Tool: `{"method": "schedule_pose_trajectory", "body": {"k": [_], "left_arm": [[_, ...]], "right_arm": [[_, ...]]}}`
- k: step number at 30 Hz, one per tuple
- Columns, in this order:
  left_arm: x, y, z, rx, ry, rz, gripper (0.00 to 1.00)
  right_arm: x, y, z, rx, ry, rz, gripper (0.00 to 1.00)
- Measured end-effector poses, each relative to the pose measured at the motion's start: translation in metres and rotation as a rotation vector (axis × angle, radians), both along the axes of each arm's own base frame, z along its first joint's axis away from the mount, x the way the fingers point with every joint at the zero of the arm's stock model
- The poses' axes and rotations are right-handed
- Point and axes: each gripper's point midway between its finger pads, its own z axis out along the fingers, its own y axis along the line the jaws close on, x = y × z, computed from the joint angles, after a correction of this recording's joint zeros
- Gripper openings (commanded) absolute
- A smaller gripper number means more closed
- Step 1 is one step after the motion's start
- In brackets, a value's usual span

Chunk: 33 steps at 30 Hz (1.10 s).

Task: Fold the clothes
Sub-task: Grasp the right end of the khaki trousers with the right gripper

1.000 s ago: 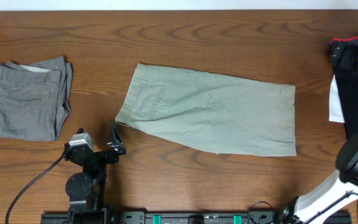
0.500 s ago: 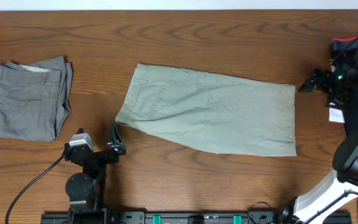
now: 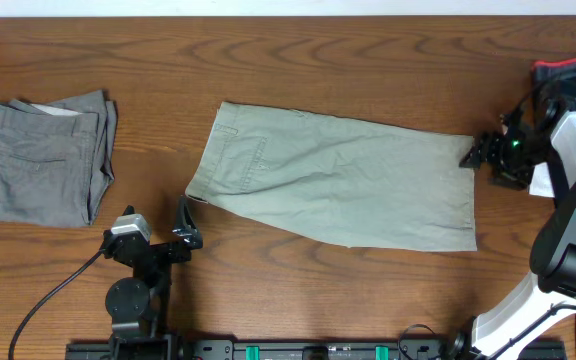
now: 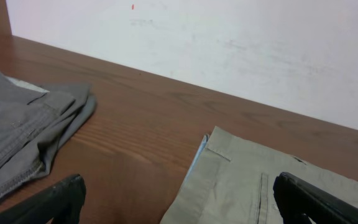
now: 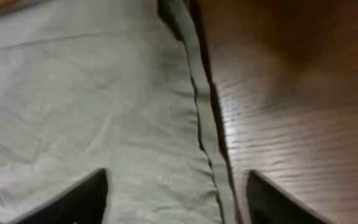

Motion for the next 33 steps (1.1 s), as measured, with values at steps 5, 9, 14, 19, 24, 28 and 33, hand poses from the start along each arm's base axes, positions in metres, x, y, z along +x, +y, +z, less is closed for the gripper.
{"method": "schedule_pose_trajectory", "body": {"k": [5,9,14,19,24,28,33], "left_arm": [[0.0,-0.001,0.0,-0.001,-0.002,-0.007,0.98],[0.0,-0.004,0.001,-0.003,-0.003,-0.023,0.98],[0.0,-0.005,0.001,-0.004,-0.003,-0.029,0.98],[0.0,-0.005,0.001,-0.004,-0.003,-0.029,0.98],[0.0,-0.005,0.001,-0.004,-0.004,-0.029,0.98],[0.0,-0.005,0.001,-0.004,-0.003,-0.029,0.98],[0.0,-0.005,0.001,-0.004,-0.003,-0.029,0.98]], "right_arm": [[-0.005,0.009,-0.004,0.015,0.021,0.003,0.33],[-0.004,0.028,-0.004,0.02,0.03,0.051,0.17],[-0.009,0.049,-0.009,-0.021,0.076,0.079,0.01],[-0.022,0.046,-0.02,-0.087,0.144,0.036,0.01],[-0.028,0.042,-0.033,-0.114,0.155,0.008,0.01],[-0.029,0.04,-0.044,-0.13,0.147,-0.015,0.01],[-0.022,0.037,-0.044,-0.143,0.111,-0.06,0.01]]}}
